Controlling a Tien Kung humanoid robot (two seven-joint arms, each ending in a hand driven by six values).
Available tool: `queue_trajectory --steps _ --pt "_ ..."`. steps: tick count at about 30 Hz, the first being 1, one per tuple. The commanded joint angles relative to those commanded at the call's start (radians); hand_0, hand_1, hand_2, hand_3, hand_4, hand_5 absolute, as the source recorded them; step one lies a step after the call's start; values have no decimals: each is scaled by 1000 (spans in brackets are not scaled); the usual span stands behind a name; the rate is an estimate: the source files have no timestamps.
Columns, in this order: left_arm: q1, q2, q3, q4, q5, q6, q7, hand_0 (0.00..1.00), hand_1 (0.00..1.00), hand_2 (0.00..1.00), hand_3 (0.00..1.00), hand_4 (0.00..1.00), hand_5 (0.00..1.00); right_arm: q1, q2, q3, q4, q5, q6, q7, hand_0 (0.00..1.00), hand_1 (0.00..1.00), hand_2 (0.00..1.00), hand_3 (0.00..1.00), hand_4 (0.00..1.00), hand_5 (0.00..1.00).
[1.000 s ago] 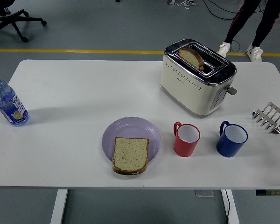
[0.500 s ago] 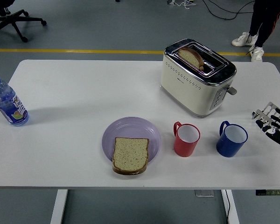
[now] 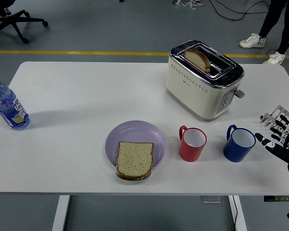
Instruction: Pick up the cup,pour liquid into bread,place the cup on the desk
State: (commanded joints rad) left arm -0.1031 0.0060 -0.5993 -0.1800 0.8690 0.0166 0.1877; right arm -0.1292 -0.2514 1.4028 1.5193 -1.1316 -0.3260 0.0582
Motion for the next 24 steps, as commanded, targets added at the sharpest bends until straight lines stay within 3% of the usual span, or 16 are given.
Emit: queue_trajectory --steps 16,24 --pt "-3 2 18 0 -21 0 -3 680 745 771 665 416 998 4 0 -43 -15 -29 1 -13 841 824 898 941 998 189" --pt "-4 1 18 0 -24 -1 -4 680 745 771 665 416 998 30 10 -74 -67 -58 -11 -11 844 824 897 938 998 188"
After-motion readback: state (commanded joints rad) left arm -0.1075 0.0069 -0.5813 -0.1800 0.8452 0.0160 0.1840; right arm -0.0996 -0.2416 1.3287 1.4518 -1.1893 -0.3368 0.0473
